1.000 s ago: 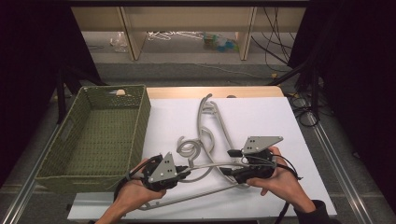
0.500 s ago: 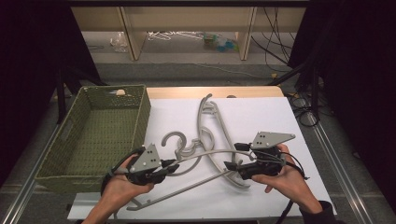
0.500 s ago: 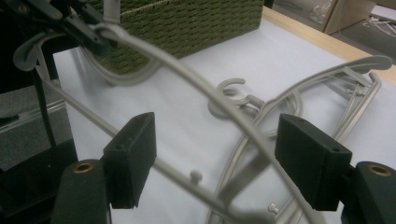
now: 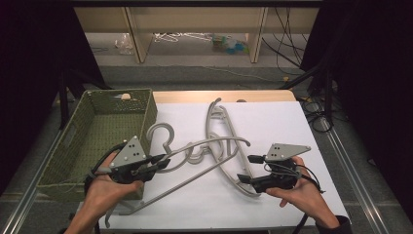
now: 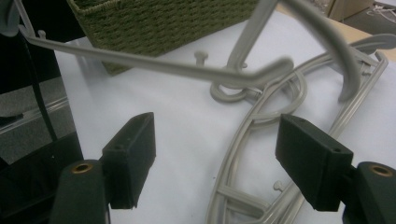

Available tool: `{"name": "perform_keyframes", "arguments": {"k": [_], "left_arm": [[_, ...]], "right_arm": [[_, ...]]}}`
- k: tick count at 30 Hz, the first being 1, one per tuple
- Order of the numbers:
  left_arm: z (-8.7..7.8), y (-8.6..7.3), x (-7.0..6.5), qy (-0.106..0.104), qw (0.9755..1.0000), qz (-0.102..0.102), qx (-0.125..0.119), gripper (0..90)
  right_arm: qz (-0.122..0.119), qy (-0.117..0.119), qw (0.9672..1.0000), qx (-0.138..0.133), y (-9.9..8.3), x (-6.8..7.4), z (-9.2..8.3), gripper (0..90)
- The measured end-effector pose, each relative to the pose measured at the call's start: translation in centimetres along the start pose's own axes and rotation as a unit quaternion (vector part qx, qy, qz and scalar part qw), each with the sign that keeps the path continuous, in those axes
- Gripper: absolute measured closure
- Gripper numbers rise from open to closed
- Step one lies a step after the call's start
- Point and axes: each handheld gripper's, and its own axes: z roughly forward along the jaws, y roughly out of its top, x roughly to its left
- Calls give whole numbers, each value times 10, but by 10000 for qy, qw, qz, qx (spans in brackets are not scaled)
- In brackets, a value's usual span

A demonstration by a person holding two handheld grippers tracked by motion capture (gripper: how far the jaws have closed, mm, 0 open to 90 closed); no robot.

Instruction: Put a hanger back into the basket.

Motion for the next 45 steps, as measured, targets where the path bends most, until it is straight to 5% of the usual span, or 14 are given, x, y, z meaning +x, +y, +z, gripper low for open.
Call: {"name": "perform_keyframes", "arguments": {"k": [15,22,30,34,39,43,44,45], "left_arm": [[-27,5,40,-81,9969,-701,-337,799],[-54,1,69,-45,9896,-1314,-585,799],[-74,-2,99,268,9898,-1304,-509,798],[-83,-5,128,479,9881,-1373,-497,798],[-87,-8,149,683,9873,-1377,-409,798],[-89,-13,174,972,9879,-1160,-331,799],[-90,-15,180,1107,9838,-1368,-334,798],[-90,-15,180,1107,9838,-1368,-334,798]], "right_arm": [[143,49,9997,194,-13,-2,8,296],[147,59,9996,231,-15,-4,9,296],[191,46,9995,265,-16,-6,11,296],[205,66,9993,298,-19,-5,14,292],[194,69,9993,322,-21,-7,16,277],[237,52,9989,407,-24,-7,21,241],[267,46,9987,429,-24,-6,22,223],[277,53,9987,428,-24,-6,22,222]]}}
